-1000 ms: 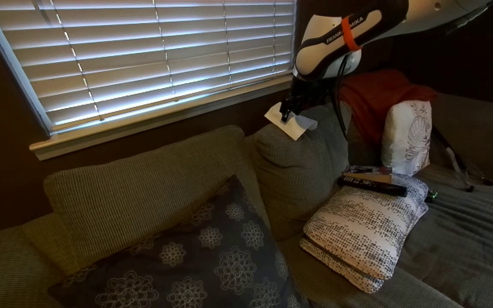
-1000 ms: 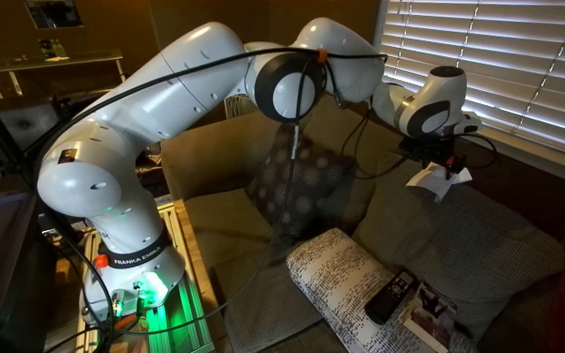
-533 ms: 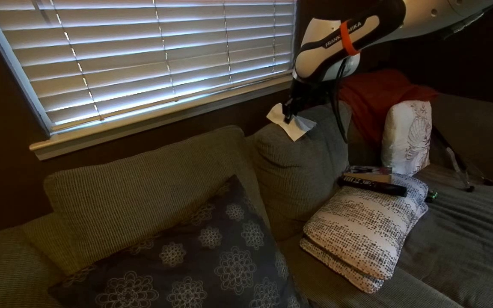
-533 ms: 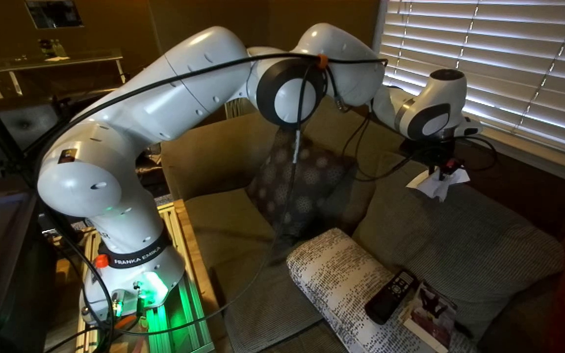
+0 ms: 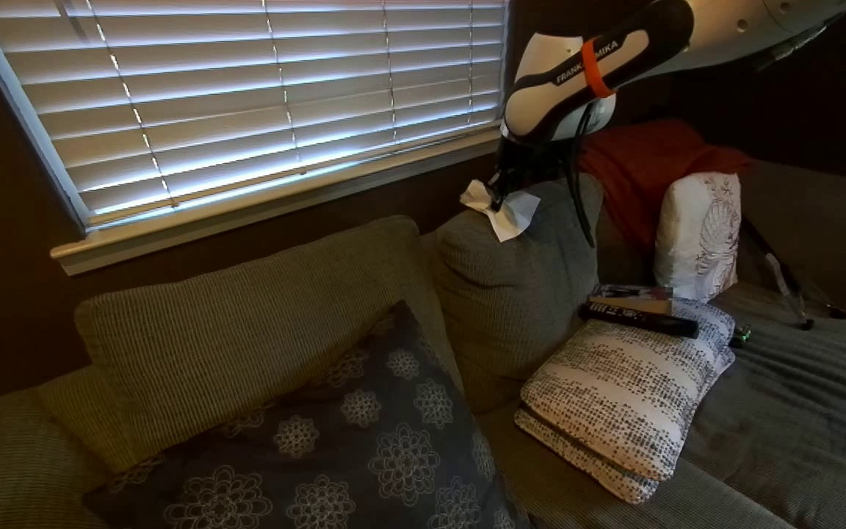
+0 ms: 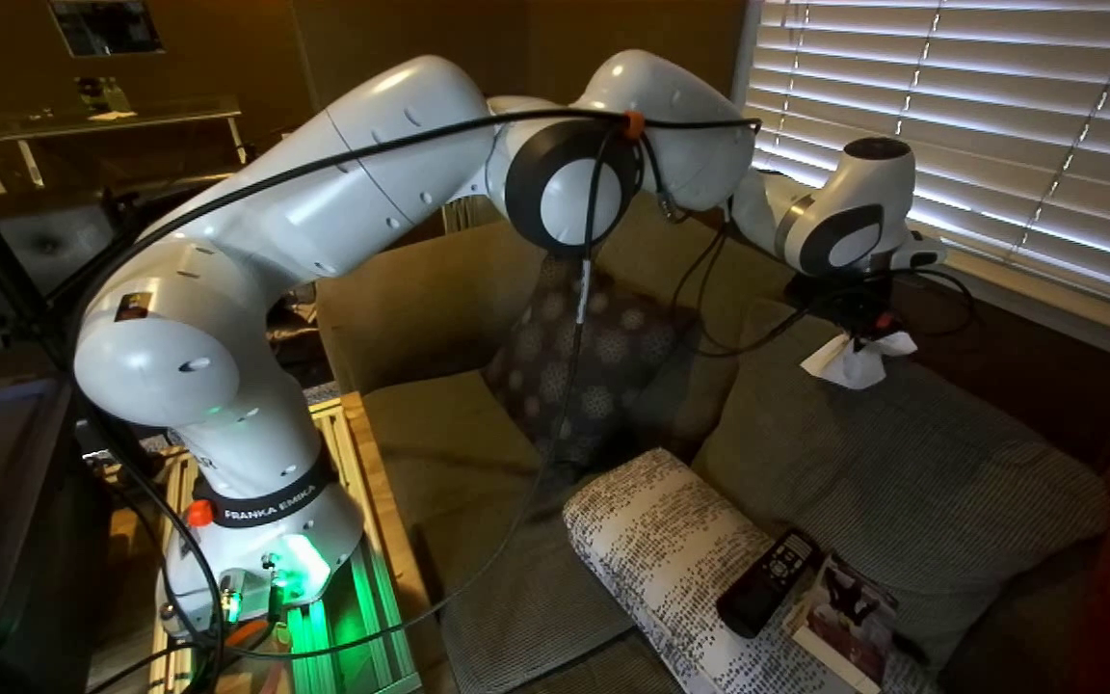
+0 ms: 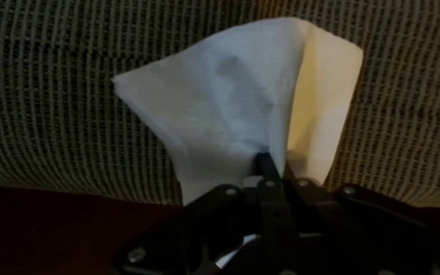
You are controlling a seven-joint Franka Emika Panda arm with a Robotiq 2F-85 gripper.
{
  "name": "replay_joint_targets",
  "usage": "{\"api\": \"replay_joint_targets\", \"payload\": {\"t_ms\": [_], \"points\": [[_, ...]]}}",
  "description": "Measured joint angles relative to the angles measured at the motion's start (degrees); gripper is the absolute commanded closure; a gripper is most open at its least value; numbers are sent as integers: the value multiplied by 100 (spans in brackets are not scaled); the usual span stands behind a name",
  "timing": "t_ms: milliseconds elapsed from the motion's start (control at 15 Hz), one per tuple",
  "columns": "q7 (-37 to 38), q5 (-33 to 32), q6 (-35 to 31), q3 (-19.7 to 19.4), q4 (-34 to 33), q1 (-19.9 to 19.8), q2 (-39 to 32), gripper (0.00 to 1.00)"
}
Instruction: Pick up the napkin and the remote under the napkin, place the remote on the cushion next to the black remote then place the napkin on the black remote
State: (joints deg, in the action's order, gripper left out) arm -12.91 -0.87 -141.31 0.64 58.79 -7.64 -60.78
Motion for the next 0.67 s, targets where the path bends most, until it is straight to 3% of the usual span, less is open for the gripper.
{"api": "replay_joint_targets", "payload": {"t_ms": [267, 333, 400, 667], "points": [[0, 0, 21, -6, -27, 9, -13, 100], [0, 0, 31, -8, -39, 11, -19, 94], [0, 0, 41, -10, -48, 14, -23, 72], [0, 0, 43, -19, -52, 22, -29, 46]]}}
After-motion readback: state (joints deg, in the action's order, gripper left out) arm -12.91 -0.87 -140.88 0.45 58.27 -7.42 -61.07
